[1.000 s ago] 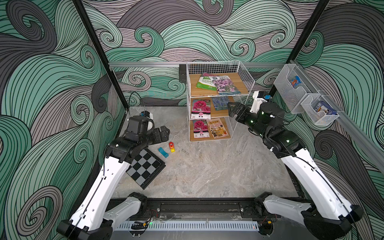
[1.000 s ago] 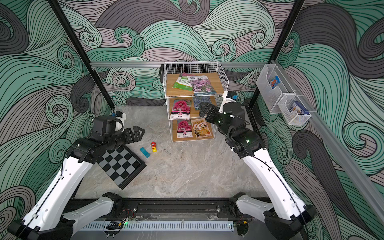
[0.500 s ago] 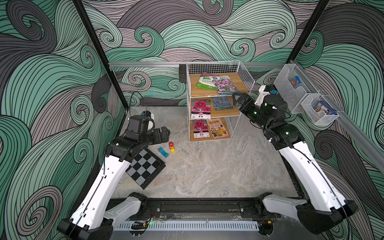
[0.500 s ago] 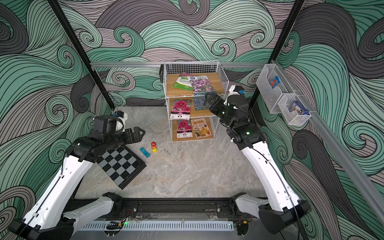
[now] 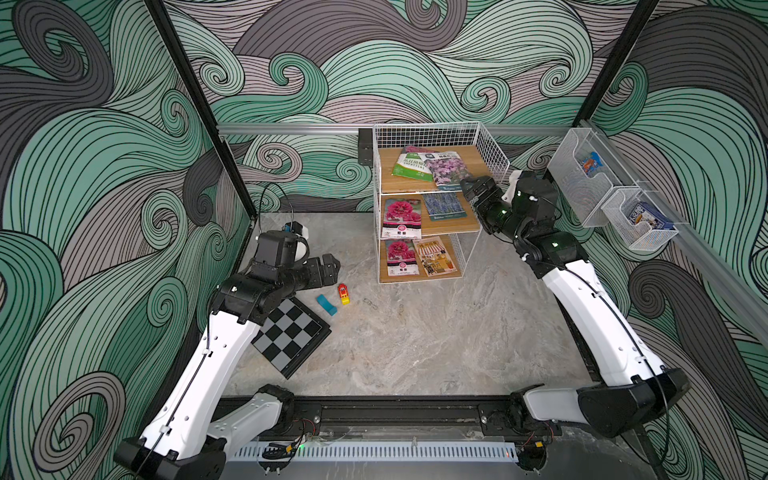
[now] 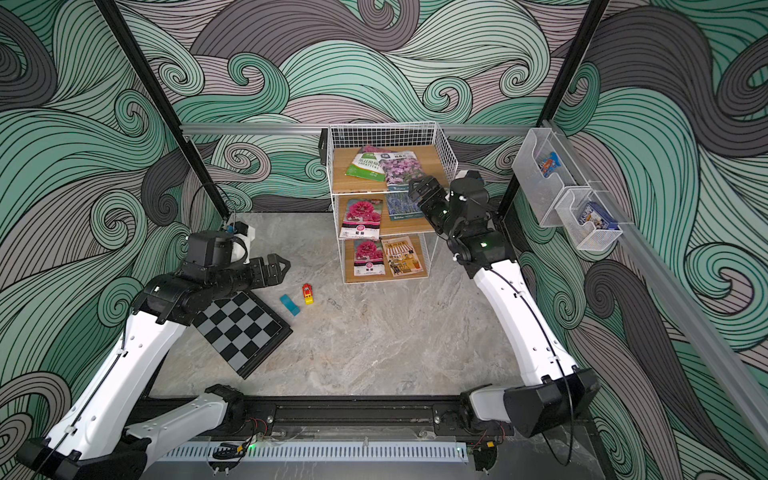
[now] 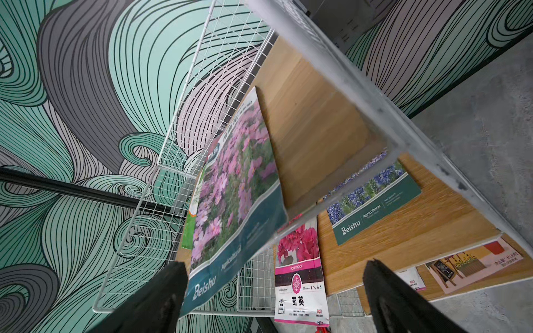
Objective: Take the seed bag off the shelf
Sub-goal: Pick up the seed packet from the shelf.
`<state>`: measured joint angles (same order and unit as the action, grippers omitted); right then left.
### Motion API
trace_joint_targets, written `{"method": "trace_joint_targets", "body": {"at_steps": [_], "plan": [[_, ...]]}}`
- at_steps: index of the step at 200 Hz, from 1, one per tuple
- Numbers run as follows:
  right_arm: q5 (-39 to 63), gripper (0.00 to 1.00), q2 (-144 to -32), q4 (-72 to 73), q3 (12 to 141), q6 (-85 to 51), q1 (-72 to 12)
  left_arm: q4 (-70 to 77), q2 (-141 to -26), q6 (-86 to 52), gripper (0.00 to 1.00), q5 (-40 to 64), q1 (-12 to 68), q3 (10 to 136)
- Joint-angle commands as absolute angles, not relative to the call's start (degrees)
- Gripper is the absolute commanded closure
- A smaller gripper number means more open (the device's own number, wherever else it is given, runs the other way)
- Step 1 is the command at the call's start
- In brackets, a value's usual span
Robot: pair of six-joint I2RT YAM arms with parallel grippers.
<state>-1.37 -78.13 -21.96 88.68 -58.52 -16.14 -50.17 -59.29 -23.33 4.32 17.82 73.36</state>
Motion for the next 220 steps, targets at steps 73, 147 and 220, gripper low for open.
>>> {"method": "trace_joint_targets", "body": {"at_steps": [73, 147, 220], "plan": [[-5.2, 0.24, -84.6, -20.0, 94.4, -62.1, -17.6, -49.3, -56.8, -23.3, 0.01, 4.4, 18.0, 70.4], [-6.3, 0.38, -85.5, -20.7, 94.0, -62.1, -19.6, -49.6, -55.2, -23.4, 0.01, 4.2, 18.0, 69.0], [-11.6, 0.47, -84.4, -20.4, 92.7, -64.7, -22.9, -49.4, -54.6, -22.7, 0.01, 4.8, 18.0, 68.4]]}}
